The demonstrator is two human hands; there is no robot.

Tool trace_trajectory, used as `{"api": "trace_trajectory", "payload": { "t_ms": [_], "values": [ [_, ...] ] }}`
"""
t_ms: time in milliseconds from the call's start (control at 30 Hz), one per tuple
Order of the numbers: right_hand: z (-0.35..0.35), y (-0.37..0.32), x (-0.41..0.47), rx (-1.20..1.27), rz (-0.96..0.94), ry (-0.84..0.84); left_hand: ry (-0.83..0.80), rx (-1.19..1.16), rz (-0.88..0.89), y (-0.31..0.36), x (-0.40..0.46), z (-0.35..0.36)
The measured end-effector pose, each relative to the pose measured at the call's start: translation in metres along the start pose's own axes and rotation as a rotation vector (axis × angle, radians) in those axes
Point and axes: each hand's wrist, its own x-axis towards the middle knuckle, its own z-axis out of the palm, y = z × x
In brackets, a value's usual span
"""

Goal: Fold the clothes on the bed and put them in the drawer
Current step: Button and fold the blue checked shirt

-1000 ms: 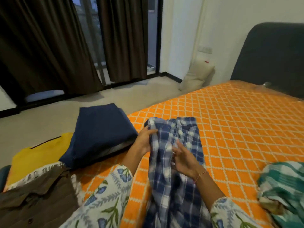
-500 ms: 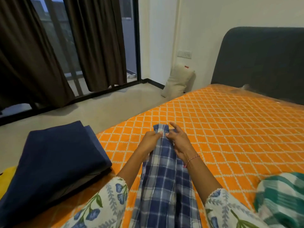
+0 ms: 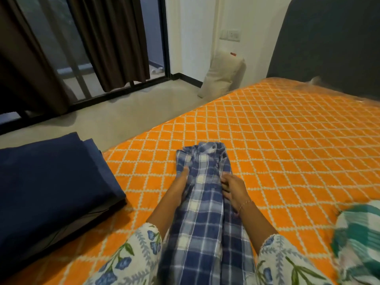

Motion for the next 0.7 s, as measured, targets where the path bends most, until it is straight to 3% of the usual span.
{"api": "trace_trajectory", "payload": {
  "t_ms": [233, 333, 467, 533, 567, 633, 700],
  "values": [
    [0.022, -0.036, 0.012, 0.0, 0.168, -0.171, 0.074, 0.036, -0.013, 0.024, 0.027, 0.011],
    [0.018, -0.027, 0.018, -0.186, -0.029, 0.027, 0.292, 0.268, 0.148, 0.003, 0.034, 0.007],
    [0.016, -0.007, 0.02, -0.738, -0.446, 0.345, 0.592, 0.702, 0.496, -0.014, 0.037, 0.013],
    [0.018, -0.004, 0.025, -0.955, -0.576, 0.214, 0.473, 0.967, 0.643, -0.011, 0.042, 0.02],
    [0.018, 0.002, 0.029, -1.099, -0.546, 0.099, 0.378, 1.133, 0.656, -0.013, 0.047, 0.022],
    [0.017, 0.012, 0.039, -1.388, -0.396, -0.063, 0.174, 1.331, 0.542, -0.021, 0.063, 0.022],
    [0.017, 0.013, 0.051, -1.536, -0.322, -0.101, 0.064, 1.35, 0.432, -0.026, 0.076, 0.017]
  ]
}}
